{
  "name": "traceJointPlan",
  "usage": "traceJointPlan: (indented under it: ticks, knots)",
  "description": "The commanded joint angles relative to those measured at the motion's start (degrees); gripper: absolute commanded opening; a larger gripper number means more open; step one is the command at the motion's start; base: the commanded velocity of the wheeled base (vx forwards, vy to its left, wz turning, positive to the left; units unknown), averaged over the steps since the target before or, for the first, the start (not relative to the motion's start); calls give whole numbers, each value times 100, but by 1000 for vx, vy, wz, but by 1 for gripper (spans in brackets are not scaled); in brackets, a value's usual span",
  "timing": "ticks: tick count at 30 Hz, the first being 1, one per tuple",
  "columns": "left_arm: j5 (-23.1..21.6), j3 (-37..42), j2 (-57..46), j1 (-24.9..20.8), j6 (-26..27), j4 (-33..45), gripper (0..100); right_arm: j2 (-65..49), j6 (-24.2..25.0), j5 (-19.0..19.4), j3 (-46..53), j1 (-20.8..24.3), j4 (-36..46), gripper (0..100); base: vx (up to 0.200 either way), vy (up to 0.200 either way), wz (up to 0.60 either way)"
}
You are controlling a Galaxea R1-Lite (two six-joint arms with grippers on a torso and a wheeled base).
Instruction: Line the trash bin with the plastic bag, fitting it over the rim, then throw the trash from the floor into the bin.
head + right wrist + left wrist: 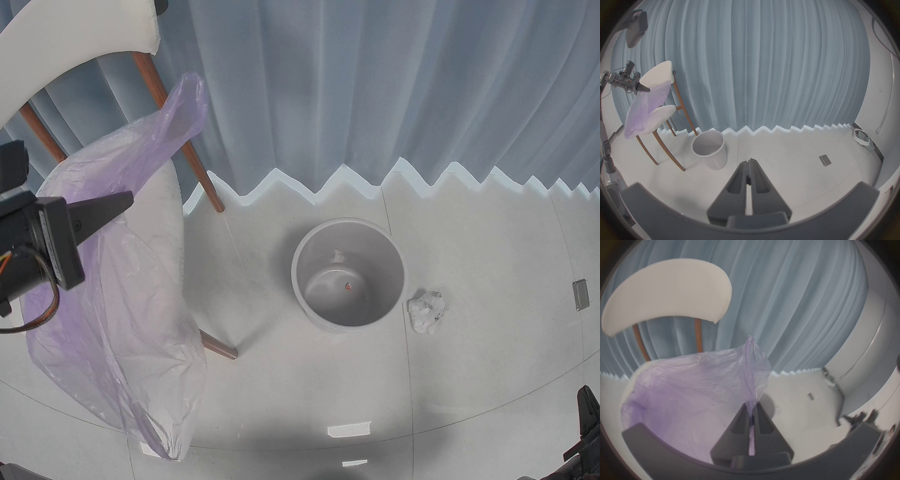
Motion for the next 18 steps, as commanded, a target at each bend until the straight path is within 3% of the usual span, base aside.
traceJointPlan:
  ticks: [1, 2, 3, 11, 15, 18]
  knots:
    - [-676, -20, -145, -116, -658, -326, 0, -96, 5, 2, 101, 0, 0, 0, 0, 0, 0]
    - [-676, -20, -145, -116, -658, -326, 0, -96, 5, 2, 101, 0, 0, 0, 0, 0, 0]
    - [-1089, -11, -119, -134, -1036, -687, 0, -96, 5, 2, 101, 0, 0, 0, 0, 0, 0]
    - [-1845, 15, 198, -213, -2311, -1531, 0, -96, 49, -15, 101, 0, 0, 0, 0, 0, 0]
    - [-2451, -2, 418, -353, -2460, -1900, 0, -96, 49, -15, 101, 0, 0, 0, 0, 0, 0]
    - [-2539, -240, 787, -397, -2434, -2339, 0, -96, 58, -15, 101, 0, 0, 0, 0, 0, 0]
